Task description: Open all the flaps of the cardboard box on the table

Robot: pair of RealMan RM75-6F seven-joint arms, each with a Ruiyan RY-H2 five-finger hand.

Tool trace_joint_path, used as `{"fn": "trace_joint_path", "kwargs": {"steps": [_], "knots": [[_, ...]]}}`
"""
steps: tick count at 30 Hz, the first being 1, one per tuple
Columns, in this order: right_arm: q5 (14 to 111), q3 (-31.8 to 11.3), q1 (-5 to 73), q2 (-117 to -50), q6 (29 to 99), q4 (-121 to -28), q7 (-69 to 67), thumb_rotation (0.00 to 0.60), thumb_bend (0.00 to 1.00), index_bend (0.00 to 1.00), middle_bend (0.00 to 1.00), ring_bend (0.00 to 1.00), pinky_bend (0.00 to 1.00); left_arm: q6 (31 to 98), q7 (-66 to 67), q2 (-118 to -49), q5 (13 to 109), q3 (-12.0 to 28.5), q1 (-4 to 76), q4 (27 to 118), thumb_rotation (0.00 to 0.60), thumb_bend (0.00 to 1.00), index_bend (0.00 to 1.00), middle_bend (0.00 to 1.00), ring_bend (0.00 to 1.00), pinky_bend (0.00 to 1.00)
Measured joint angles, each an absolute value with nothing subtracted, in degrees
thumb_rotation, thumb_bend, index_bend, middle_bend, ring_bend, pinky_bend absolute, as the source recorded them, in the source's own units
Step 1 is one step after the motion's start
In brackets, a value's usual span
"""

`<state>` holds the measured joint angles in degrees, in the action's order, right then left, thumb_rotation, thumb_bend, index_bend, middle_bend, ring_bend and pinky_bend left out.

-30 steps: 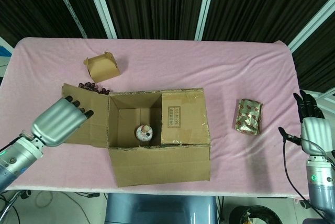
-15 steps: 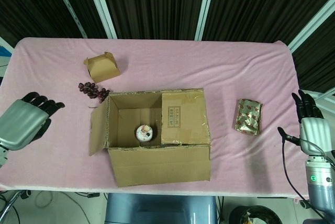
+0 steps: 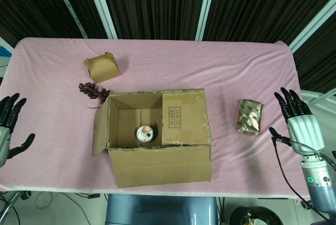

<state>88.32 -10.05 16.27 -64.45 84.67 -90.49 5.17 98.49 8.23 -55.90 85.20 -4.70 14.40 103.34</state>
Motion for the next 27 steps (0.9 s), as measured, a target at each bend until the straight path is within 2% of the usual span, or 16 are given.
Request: {"fn": "trace_joint_path", "kwargs": {"steps": [6,9,14,21,27], "knots": [[91.2,-11.2,19.9,-60.9,81.8,-95.4,10.6,0.600,0.26,0.00,0.00,0.00,0.23,102.1,6.5,-63.2,84.7,-3.3,10.3,93.6,0.600,0.25,0.00,0.00,0.00,0.00],[92.0,-12.2,22.4,-59.2,79.0,-98.4,13.8,0.600,0.31,0.00,0.00,0.00,0.23,102.3,4.1,-65.4,84.3,-2.5,9.2,90.2,0.600,0.25,0.00,0.00,0.00,0.00],[92.7,-13.7,27.0,-57.1,72.6,-102.4,18.3,0.600,0.47,0.02,0.06,0.00,0.23,101.0,0.9,-67.0,84.2,-1.5,8.6,87.2,0.600,0.25,0.00,0.00,0.00,0.00],[91.9,-15.7,36.7,-56.2,58.3,-107.3,26.0,0.600,0.65,0.05,0.11,0.04,0.23,98.4,-3.0,-66.8,83.4,-0.5,8.2,86.8,0.600,0.25,0.00,0.00,0.00,0.00],[89.9,-16.4,45.9,-59.4,46.0,-108.1,32.0,0.600,0.91,0.05,0.11,0.04,0.23,96.2,-4.1,-66.1,83.7,-0.2,8.1,87.2,0.600,0.25,0.00,0.00,0.00,0.00]]}}
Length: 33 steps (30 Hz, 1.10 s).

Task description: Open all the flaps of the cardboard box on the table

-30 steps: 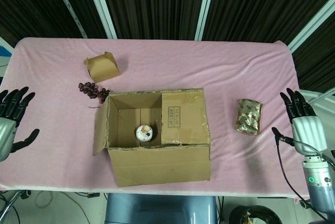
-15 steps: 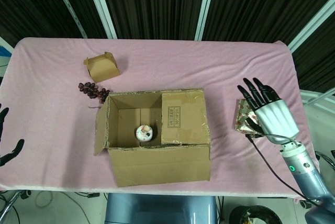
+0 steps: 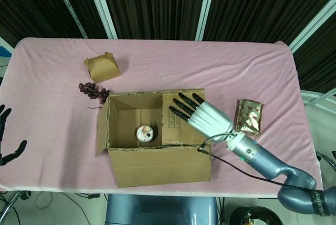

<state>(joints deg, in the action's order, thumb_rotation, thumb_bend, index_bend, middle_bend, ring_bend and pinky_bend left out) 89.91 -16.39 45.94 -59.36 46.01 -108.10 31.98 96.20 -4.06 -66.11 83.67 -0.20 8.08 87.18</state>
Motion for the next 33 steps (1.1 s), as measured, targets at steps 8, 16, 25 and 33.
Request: {"fn": "trace_joint_path", "kwargs": {"steps": [8,16,25,33], "knots": [[82.8,-16.4,55.6,-66.7,35.3,-103.7,39.5,0.600,1.00,0.17,0.14,0.07,0.23,94.6,-6.0,-65.2,83.6,0.7,7.8,87.6,0.600,0.25,0.00,0.00,0.00,0.00],[79.7,-15.7,62.4,-71.1,30.2,-97.9,44.4,0.600,1.00,0.29,0.20,0.11,0.23,92.9,-7.1,-64.7,83.3,1.5,7.7,87.8,0.600,0.25,0.00,0.00,0.00,0.00],[80.4,-14.3,69.3,-72.9,24.5,-94.0,46.5,0.600,1.00,0.38,0.30,0.18,0.23,91.8,-7.6,-64.3,82.9,2.3,7.4,88.3,0.600,0.25,0.00,0.00,0.00,0.00],[82.4,-11.6,73.0,-73.4,21.8,-90.8,48.8,0.600,1.00,0.48,0.39,0.23,0.23,90.9,-8.1,-63.9,82.7,2.8,7.2,88.8,0.600,0.25,0.00,0.00,0.00,0.00]]}}
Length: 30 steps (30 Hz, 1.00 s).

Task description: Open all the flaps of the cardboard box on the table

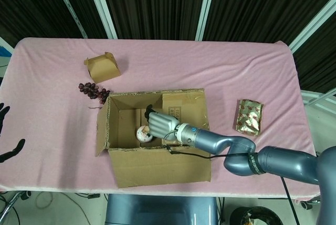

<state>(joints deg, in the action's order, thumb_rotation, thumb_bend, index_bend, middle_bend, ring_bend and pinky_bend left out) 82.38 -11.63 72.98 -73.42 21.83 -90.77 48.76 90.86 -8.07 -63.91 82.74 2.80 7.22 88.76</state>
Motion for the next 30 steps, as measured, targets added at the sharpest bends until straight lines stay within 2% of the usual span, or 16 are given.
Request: {"fn": "trace_joint_path", "kwargs": {"steps": [14,21,26,28,30], "knots": [[80.7,-7.8,75.4,-69.2,21.3,-91.7,55.6,0.600,1.00,0.57,0.47,0.26,0.23,89.5,-7.9,-63.4,83.2,3.4,6.9,89.4,0.600,0.25,0.00,0.00,0.00,0.00],[77.3,-6.1,76.7,-66.3,22.5,-95.4,59.8,0.600,1.00,0.57,0.46,0.26,0.23,89.2,-8.0,-63.4,83.5,3.7,6.7,89.7,0.600,0.25,0.00,0.00,0.00,0.00],[74.3,-5.2,77.7,-64.4,24.2,-98.8,61.8,0.600,1.00,0.57,0.43,0.26,0.23,88.9,-8.2,-63.2,83.6,4.0,6.5,89.9,0.600,0.25,0.00,0.00,0.00,0.00],[73.6,-4.8,78.1,-63.4,25.1,-100.0,62.9,0.600,0.94,0.56,0.42,0.25,0.23,88.8,-8.4,-63.1,83.6,4.0,6.5,90.0,0.600,0.25,0.00,0.00,0.00,0.00],[73.1,-4.4,78.4,-62.7,25.7,-100.8,63.9,0.600,0.82,0.55,0.41,0.25,0.23,88.8,-8.4,-63.0,83.6,4.1,6.4,90.0,0.600,0.26,0.00,0.00,0.00,0.00]]}}
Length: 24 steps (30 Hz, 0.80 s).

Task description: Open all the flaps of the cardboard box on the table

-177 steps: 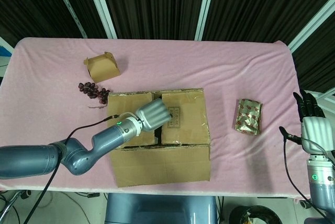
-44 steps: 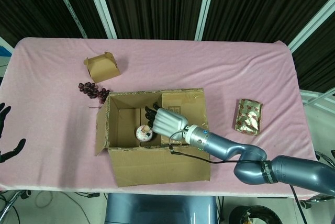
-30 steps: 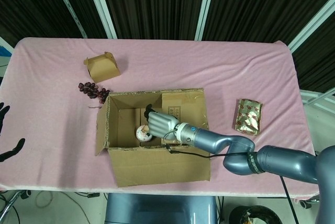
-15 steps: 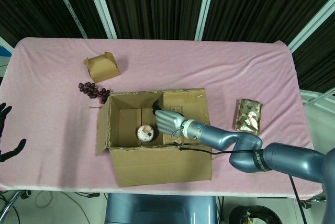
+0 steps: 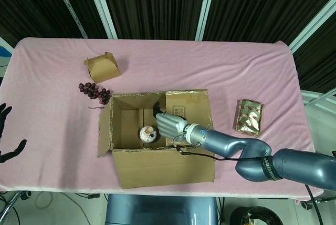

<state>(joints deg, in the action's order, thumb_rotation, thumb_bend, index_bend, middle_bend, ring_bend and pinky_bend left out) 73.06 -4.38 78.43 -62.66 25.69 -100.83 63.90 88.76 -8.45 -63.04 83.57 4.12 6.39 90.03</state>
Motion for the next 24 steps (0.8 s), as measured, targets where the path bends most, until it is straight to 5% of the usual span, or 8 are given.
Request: {"fn": "trace_joint_path", "kwargs": {"steps": [5,24], "knots": [[71.1,-2.8,79.4,-60.8,27.3,-102.5,67.2,0.600,0.58,0.52,0.38,0.23,0.23,88.6,-8.6,-62.9,83.6,4.3,6.3,90.2,0.600,0.26,0.00,0.00,0.00,0.00],[63.9,2.2,83.7,-53.2,32.5,-110.3,74.4,0.600,0.54,0.51,0.37,0.23,0.23,87.7,-8.5,-62.5,83.6,4.7,5.9,90.9,0.600,0.25,0.00,0.00,0.00,0.00]]}}
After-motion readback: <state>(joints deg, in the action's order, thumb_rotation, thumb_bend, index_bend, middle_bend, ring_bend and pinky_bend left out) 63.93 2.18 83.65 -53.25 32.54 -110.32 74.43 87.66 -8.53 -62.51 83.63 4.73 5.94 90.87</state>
